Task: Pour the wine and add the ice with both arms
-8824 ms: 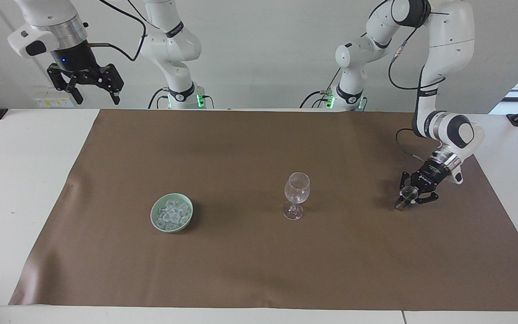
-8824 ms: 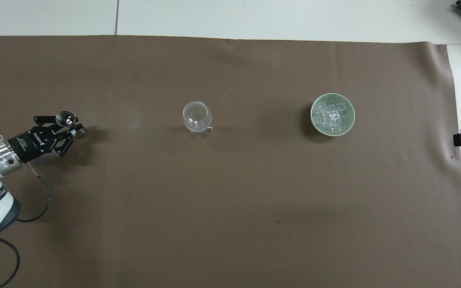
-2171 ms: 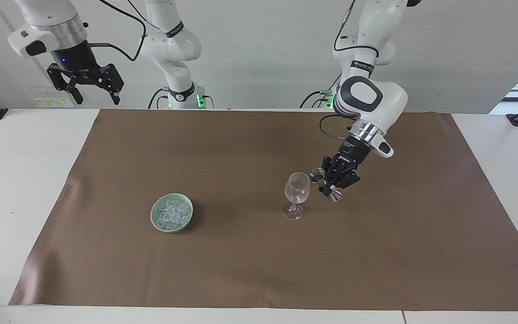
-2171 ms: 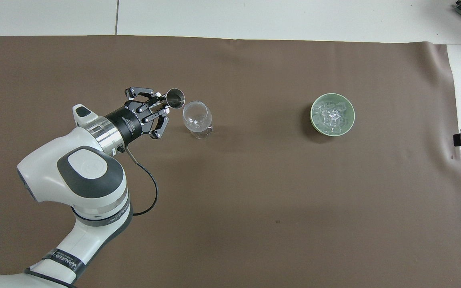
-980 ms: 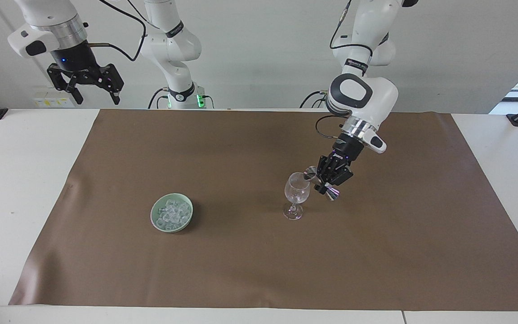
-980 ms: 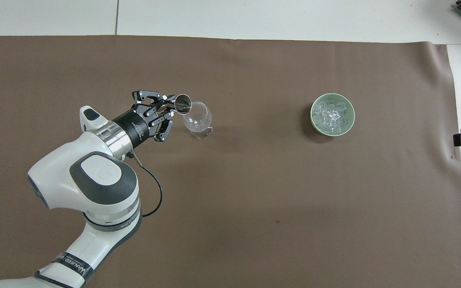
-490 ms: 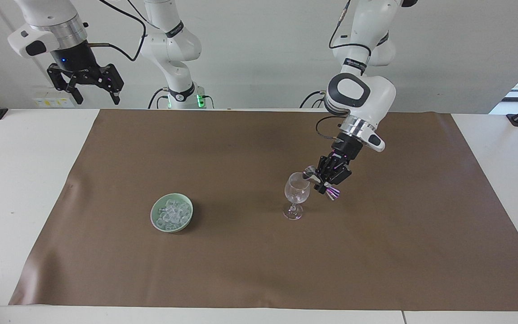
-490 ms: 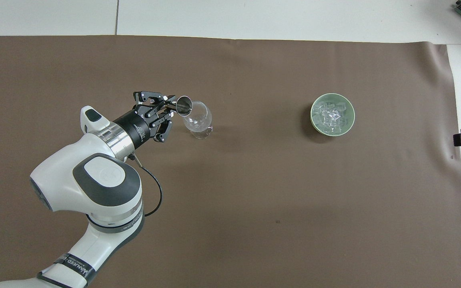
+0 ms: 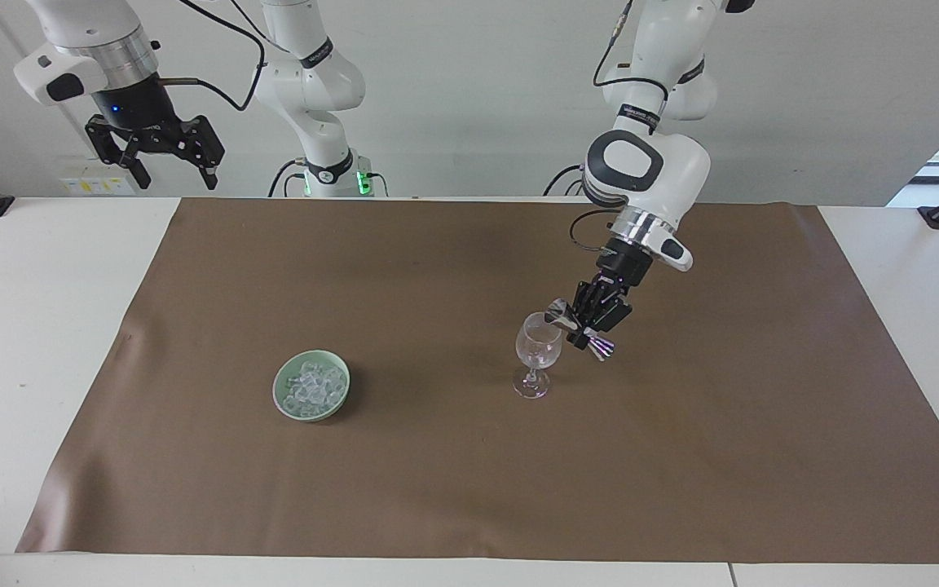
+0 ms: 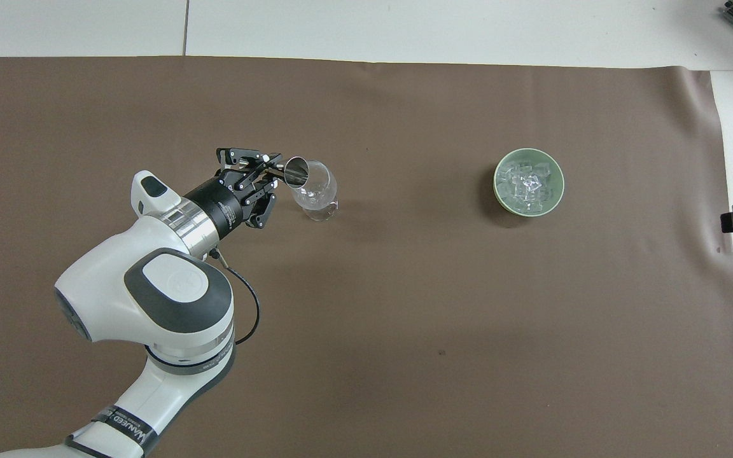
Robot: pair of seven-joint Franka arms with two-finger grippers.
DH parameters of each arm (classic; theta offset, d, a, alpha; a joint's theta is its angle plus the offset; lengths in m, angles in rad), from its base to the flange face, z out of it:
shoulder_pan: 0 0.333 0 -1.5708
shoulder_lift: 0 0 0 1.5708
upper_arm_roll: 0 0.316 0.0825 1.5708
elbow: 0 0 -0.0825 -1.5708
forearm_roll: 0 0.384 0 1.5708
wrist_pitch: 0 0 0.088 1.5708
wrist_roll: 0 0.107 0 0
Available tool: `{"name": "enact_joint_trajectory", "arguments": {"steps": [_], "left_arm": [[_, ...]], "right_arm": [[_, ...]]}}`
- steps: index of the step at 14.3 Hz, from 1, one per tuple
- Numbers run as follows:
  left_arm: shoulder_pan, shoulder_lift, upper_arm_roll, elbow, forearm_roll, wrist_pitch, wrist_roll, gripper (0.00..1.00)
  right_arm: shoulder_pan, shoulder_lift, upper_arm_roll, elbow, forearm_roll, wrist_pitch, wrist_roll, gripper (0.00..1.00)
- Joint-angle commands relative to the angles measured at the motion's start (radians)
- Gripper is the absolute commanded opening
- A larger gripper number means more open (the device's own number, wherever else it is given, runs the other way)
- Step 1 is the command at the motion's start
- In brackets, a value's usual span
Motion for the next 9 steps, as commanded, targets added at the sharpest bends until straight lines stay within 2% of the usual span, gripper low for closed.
{"name": "enact_joint_trajectory", "arguments": {"steps": [1,9], "left_arm": [[-0.022,-0.015,0.012,-0.015,0.004,0.027,0.028,0.00],[-0.051,-0.015,0.012,-0.017,0.004,0.074,0.095,0.00]], "right_arm": [[-0.012,-0.001,0.005,-0.001,0.000,-0.002,-0.021,1.00],[-0.014,-0.004,0.005,-0.003,0.000,-0.012,-0.023,1.00]]}}
